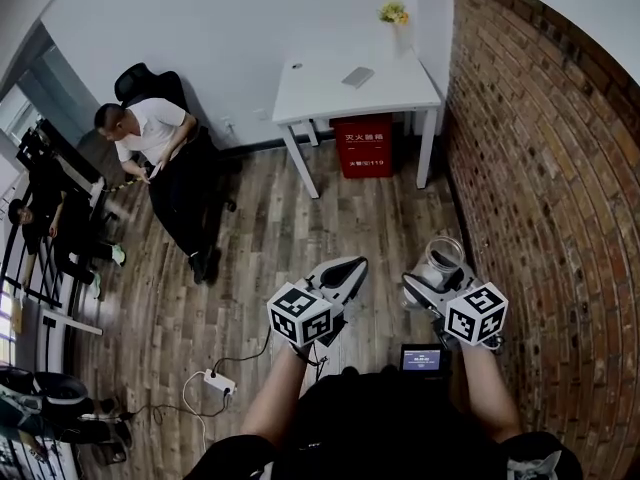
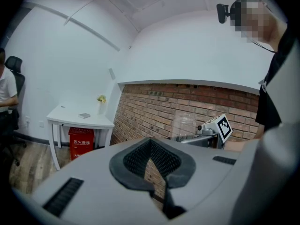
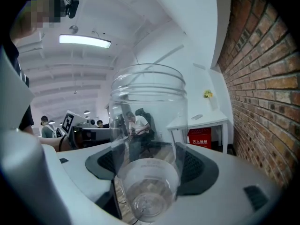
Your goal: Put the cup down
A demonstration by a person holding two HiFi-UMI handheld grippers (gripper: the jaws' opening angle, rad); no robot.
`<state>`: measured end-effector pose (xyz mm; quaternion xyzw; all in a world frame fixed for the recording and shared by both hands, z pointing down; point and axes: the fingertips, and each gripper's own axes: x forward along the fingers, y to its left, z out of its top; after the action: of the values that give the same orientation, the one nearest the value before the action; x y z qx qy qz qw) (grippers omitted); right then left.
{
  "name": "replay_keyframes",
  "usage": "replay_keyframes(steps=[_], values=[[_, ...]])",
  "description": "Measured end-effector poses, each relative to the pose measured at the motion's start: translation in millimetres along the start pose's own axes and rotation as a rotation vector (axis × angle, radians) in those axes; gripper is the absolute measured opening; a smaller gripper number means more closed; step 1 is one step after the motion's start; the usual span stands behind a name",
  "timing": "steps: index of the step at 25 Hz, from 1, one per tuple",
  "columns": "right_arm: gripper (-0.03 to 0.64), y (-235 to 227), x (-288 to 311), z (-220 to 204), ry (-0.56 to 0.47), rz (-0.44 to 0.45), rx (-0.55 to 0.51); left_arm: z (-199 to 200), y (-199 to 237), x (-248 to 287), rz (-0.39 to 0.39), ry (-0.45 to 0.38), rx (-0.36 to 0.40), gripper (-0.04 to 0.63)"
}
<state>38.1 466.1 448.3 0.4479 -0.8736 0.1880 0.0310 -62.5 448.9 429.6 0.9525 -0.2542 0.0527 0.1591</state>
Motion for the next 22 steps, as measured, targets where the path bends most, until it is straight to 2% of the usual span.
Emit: replay_keyframes(steps=[9,14,22], values=[[0.354,-33.5,3.0,-13.6,0.025,0.001,0.045,-9.1,17.9,16.6,0.052,0.014,-0.02,0.008],[0.354,-60.8,23.8,-9.2,0.033,-0.015,0.053,-5.3,43.2,40.6,0.046,0.011,-0.028,0.008],[0.354,-110.1,103.6,14.0,0.066,-0.061,-0.009,14.3,139.1,90.1,0.019,0.005,-0.057,0.008]])
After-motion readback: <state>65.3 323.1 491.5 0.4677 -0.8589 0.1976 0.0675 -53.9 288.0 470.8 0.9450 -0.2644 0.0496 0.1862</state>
